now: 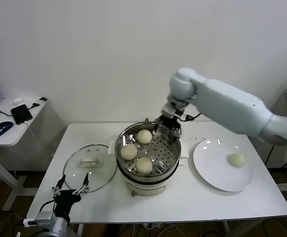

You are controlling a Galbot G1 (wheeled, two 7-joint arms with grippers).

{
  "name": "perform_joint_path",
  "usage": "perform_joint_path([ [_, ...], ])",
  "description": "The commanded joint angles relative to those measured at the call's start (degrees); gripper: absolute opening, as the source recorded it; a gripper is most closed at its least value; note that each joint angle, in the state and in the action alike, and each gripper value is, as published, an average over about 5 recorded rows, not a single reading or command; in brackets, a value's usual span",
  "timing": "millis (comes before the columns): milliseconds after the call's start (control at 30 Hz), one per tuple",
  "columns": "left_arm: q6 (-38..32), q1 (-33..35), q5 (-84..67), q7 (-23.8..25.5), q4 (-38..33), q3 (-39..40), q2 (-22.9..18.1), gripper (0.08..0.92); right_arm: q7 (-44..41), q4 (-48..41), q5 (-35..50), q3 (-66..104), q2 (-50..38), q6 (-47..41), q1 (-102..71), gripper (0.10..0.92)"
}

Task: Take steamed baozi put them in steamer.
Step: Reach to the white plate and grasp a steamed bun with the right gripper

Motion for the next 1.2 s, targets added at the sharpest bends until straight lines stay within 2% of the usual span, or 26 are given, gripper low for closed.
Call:
perform_joint_path([
  [33,0.24,-0.35,-2.51,1.06,0.67,0.0,0.4,0.823,0.88,-4.08,-0.29,9.21,-15.65,-18.49,-5.63,0.823],
  [200,1.46,-1.02,-3.39,1.25,1.16,0.11,0.16,0.823,1.52,-7.43,-9.08,15.91,-18.71,-15.42,-13.37,0.823],
  [400,2.45,0.26,-5.89,1.14,-0.75,-0.75,0.36,0.823,2.52,-16.63,-20.63,26.83,-14.9,-5.72,-22.4,0.823],
  [700,2.49,0.88,-4.92,1.04,0.25,-0.68,0.32,0.823,3.92,-23.16,-25.64,32.05,-9.91,-1.2,-26.17,0.823],
  [900,2.75,0.75,-4.84,1.15,0.56,-1.1,0.45,0.823,5.08,-34.98,-32.78,37.67,-5.03,8.83,-25.64,0.823],
  [1200,2.87,0.84,-4.33,1.24,1.28,-0.84,0.37,0.823,5.66,-35.5,-35.52,38.32,-4.67,9.6,-27.61,0.823],
])
